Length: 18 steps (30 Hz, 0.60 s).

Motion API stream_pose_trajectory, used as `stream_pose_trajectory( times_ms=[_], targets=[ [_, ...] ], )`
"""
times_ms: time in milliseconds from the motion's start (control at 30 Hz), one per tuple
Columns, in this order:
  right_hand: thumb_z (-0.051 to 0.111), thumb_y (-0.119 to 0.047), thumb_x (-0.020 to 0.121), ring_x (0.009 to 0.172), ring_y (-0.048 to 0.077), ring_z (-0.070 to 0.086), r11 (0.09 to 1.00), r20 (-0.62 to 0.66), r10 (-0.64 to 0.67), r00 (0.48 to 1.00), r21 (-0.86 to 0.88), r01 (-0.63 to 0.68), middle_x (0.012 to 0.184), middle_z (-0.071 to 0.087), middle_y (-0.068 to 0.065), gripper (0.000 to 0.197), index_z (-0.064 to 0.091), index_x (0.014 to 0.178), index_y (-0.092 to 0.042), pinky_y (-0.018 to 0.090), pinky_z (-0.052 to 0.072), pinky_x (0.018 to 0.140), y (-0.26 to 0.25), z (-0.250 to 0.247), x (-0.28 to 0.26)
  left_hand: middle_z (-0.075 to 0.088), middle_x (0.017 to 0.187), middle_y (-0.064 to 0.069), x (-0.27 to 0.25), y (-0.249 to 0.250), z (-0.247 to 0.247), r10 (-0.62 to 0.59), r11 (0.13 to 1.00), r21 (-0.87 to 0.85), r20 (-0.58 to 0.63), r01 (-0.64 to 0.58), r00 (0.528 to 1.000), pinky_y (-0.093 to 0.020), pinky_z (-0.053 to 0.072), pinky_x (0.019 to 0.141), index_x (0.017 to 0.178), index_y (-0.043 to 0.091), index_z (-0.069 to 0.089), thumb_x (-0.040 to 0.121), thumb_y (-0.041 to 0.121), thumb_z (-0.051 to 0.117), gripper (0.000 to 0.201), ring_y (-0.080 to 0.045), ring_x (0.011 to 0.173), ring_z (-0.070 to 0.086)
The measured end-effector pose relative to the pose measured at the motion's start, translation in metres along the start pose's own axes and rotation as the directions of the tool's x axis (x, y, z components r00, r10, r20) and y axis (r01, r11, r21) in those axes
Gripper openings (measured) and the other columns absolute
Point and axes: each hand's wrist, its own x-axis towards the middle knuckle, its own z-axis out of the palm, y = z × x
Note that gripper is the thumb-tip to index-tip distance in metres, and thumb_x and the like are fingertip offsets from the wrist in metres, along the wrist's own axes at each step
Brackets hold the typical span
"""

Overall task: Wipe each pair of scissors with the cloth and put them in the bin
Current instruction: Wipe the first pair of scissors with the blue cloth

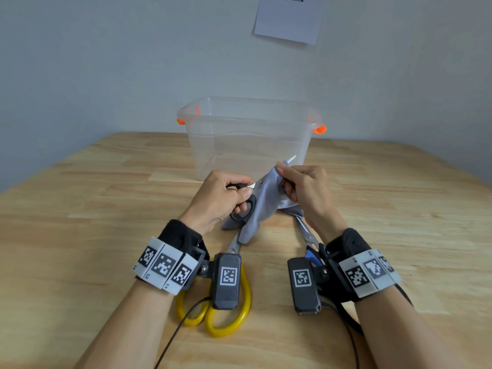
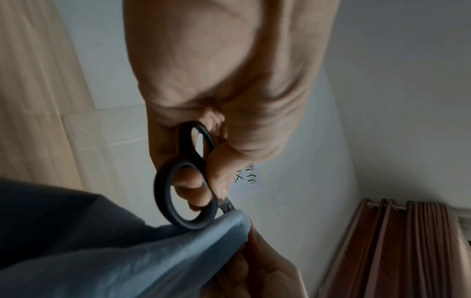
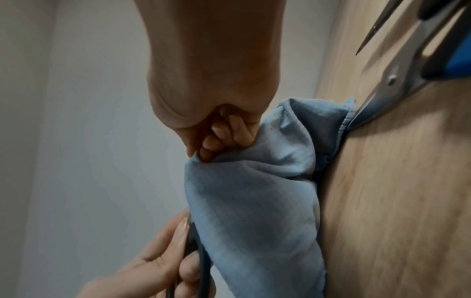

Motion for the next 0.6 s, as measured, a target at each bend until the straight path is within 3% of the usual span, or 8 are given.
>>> stream_pose_trajectory(
  times_ms=[167,333,467,600],
  targets=[
    [0.064,-0.015,0.095,0.039,0.007,0.036,1.0,-0.083,-0.008,0.997,-0.002,0.008,0.04,0.044,-0.003,0.043,0.055,0.056,-0.003,0.018,0.032,0.041,0.0039,-0.0052,0.0049,0.061,0.065,-0.005,-0.0003,-0.001,-0.0015,0.0,1.0,0.022,0.007,0.0,1.0,-0.019,0.043,0.048,0.094,0.019,0.066,0.093,-0.004,0.062,0.024,-0.01,0.053,0.055],
    [0.061,-0.013,0.097,0.036,0.008,0.032,1.0,-0.023,-0.013,1.0,-0.021,0.012,0.039,0.039,-0.003,0.048,0.049,0.051,-0.005,0.017,0.029,0.04,0.0055,-0.0011,0.0044,0.062,0.067,-0.007,0.0012,-0.0018,-0.0021,-0.012,1.0,0.026,-0.007,0.012,1.0,-0.018,0.043,0.048,0.089,0.022,0.066,0.093,-0.004,0.062,0.027,-0.009,0.052,0.056],
    [0.06,-0.013,0.098,0.036,0.007,0.03,0.999,-0.001,-0.008,1.0,-0.042,0.008,0.038,0.037,-0.005,0.049,0.046,0.051,-0.008,0.017,0.026,0.04,0.0029,-0.0002,0.0032,0.06,0.068,-0.007,0.0021,-0.0023,-0.001,-0.01,1.0,0.018,0.005,0.01,1.0,-0.018,0.042,0.047,0.102,0.01,0.067,0.094,-0.005,0.061,0.019,-0.01,0.051,0.054],
    [0.062,-0.018,0.097,0.041,0.007,0.034,0.999,-0.037,-0.035,0.999,-0.042,0.033,0.042,0.042,-0.005,0.046,0.051,0.055,-0.005,0.017,0.029,0.042,0.0063,-0.0021,0.0051,0.061,0.07,-0.005,0.0029,-0.0035,-0.0004,-0.017,1.0,0.011,0.006,0.017,1.0,-0.018,0.042,0.047,0.116,0.0,0.067,0.094,-0.005,0.061,0.023,-0.005,0.049,0.055]
  ],
)
